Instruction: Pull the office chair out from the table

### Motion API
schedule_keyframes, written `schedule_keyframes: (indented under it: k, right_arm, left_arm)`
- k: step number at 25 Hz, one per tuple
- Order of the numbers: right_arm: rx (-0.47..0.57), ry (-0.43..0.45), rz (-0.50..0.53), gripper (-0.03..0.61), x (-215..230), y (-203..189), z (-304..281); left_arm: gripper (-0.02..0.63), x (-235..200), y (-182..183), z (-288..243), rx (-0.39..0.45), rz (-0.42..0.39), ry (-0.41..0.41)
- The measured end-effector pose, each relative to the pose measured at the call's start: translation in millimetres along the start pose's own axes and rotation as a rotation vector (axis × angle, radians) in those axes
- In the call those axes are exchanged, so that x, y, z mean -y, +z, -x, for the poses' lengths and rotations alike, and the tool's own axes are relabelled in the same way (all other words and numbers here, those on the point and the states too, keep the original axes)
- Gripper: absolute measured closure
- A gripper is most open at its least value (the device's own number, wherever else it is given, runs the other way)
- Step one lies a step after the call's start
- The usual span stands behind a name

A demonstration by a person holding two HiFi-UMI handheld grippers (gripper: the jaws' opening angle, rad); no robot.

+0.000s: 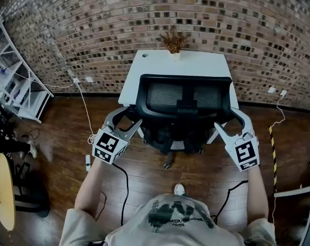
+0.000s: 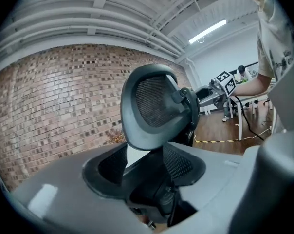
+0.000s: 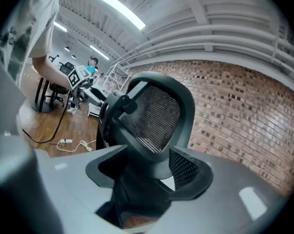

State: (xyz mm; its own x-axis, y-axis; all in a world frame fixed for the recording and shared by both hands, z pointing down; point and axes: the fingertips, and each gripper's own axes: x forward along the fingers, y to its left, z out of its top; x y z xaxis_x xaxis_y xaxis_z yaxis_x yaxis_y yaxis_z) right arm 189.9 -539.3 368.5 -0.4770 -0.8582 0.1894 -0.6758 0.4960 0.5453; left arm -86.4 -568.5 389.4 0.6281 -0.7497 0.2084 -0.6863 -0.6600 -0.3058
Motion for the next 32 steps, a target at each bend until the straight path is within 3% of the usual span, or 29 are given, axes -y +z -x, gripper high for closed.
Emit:
schedule_keyframes:
  k: [5,9,16,23,27,32]
  right_arm:
    - [-0.06,0.048,0.021,0.281,10,-21,-5]
    - [-0.122,0.116,0.041,0.242,10,-44,-13]
    - [-0.217,0.196,0.092,0.242,13,-74,-30]
    - [-0.29,0.284,0.172,0.235,9,-92,-52]
    - [-0.289,0.321,0.197,0.225,0,-91,-64]
    - [-0.281,0.315,0.215,0.215,0,-94,-67]
  left_arm:
    - [0.342,-2,-9,-9,-0.047,-0.091,-0.074]
    - [0.296,0,-23,-17,-0.103,-0.119,-0.13]
    - [0.287,-6,-33,-36,-0.168,-0.202,-0.155]
    - [0.273,-3,-41,-48,-0.223,-0.234,-0.223]
    - [0.273,0,-51,-49,-0.291,-0.342,-0.233]
    - [0.265,-4,-60,-58,-0.333,-0.35,-0.219]
